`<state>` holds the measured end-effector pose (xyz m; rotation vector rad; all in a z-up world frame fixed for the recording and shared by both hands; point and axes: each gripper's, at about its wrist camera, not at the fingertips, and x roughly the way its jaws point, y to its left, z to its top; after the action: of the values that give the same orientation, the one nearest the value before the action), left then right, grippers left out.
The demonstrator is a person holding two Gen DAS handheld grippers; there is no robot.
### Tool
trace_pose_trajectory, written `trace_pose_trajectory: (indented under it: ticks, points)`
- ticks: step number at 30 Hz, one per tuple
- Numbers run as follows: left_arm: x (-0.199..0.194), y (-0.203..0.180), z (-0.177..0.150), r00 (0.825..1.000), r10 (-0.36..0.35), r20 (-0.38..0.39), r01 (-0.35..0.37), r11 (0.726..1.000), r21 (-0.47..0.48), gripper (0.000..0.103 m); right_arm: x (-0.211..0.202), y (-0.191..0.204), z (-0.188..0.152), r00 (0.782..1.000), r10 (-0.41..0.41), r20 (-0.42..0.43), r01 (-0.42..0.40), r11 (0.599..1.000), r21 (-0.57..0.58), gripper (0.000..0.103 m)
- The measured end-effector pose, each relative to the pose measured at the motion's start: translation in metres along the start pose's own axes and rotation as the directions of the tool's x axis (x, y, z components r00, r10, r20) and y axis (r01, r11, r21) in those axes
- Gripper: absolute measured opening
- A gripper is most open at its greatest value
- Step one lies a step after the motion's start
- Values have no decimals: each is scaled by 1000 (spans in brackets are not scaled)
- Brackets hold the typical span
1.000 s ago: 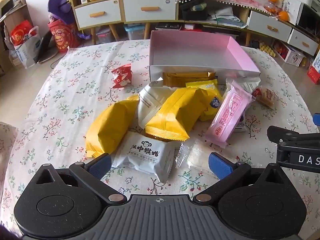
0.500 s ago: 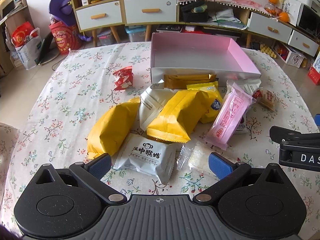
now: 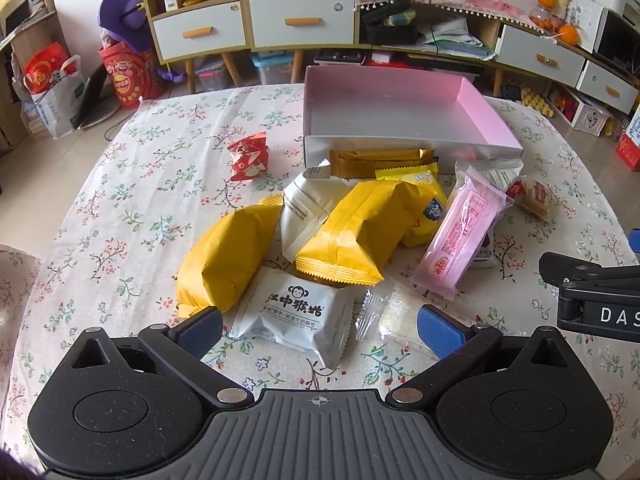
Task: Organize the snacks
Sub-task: 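Move both tools toward the snack pile beside the pink box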
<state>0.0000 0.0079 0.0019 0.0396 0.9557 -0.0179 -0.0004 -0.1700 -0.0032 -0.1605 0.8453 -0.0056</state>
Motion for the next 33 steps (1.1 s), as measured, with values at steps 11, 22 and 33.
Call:
trace_pose_trajectory:
  ticks: [11,22,33]
  points:
    - [0,2,0,1000,3,-1,-3,1000,1,103,1,-1,-1,1000,-4,-2,4,1000,2,103]
    - [0,1,0,1000,12,-1,-12,1000,6,103,1,-2,0,1000,-6,-2,6,1000,6,103]
    - [0,0,0,1000,14,2,-14,1000,9,103,1,-2,0,1000,-6,-3,6,1000,4,103]
